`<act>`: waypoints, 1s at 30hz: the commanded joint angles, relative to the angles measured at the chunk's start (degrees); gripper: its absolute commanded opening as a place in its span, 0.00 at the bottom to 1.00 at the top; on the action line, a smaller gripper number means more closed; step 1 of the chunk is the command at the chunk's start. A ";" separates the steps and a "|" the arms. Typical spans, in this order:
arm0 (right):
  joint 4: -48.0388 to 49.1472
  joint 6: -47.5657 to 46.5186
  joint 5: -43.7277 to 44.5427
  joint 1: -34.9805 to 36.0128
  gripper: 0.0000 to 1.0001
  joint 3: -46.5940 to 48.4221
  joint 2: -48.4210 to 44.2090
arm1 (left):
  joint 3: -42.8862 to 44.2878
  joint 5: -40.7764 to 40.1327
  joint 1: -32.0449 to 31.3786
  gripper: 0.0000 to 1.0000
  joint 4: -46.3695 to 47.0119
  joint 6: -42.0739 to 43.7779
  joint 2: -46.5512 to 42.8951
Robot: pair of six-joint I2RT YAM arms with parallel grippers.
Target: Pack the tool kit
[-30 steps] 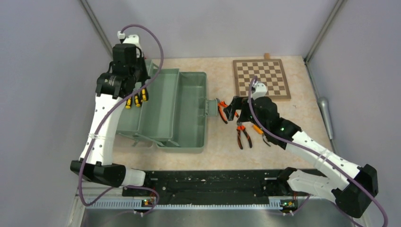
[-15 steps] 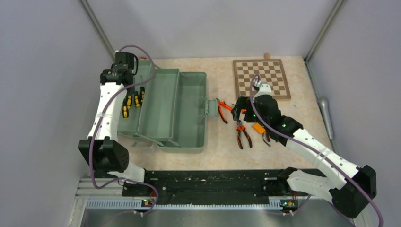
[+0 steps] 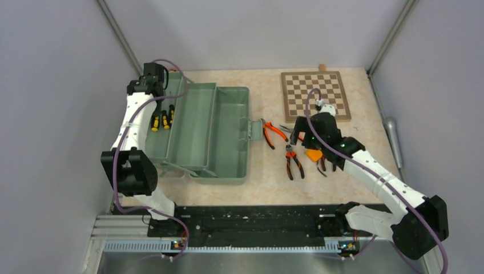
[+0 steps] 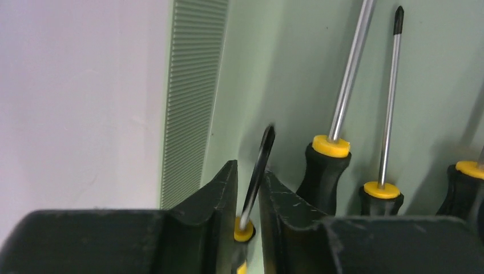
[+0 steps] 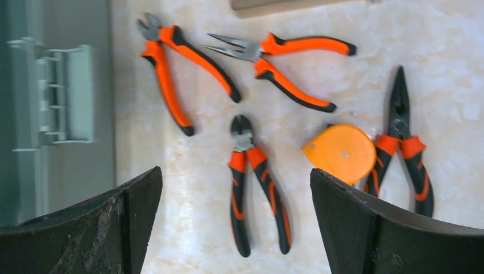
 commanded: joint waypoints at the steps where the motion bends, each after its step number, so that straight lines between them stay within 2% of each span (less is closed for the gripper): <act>1: -4.97 2.60 1.63 -3.78 0.99 -0.95 1.64 | 3.35 1.06 0.08 0.31 1.81 -0.38 -1.32; 8: -7.48 5.80 -0.52 -9.51 0.99 -3.14 5.35 | 6.24 10.06 0.04 0.61 3.78 -3.01 -6.97; 12: -7.75 8.92 0.21 -9.61 0.99 -3.87 6.79 | 4.50 20.65 -0.02 0.79 9.48 -7.36 -14.00; 16: -8.26 12.37 2.03 -9.61 0.98 -4.12 9.43 | -1.59 34.11 -0.01 0.81 17.68 -12.79 -21.89; 20: -7.14 14.85 2.05 -9.56 0.96 -4.10 12.19 | -6.92 43.05 0.00 0.82 23.58 -16.68 -28.65; 24: -4.37 16.99 1.88 -9.58 0.94 -4.45 14.12 | -10.17 47.87 0.03 0.82 26.54 -19.15 -33.76; 30: -2.87 20.48 5.28 -9.75 0.91 -3.68 18.92 | -11.48 51.18 -0.36 0.82 26.02 -20.78 -36.84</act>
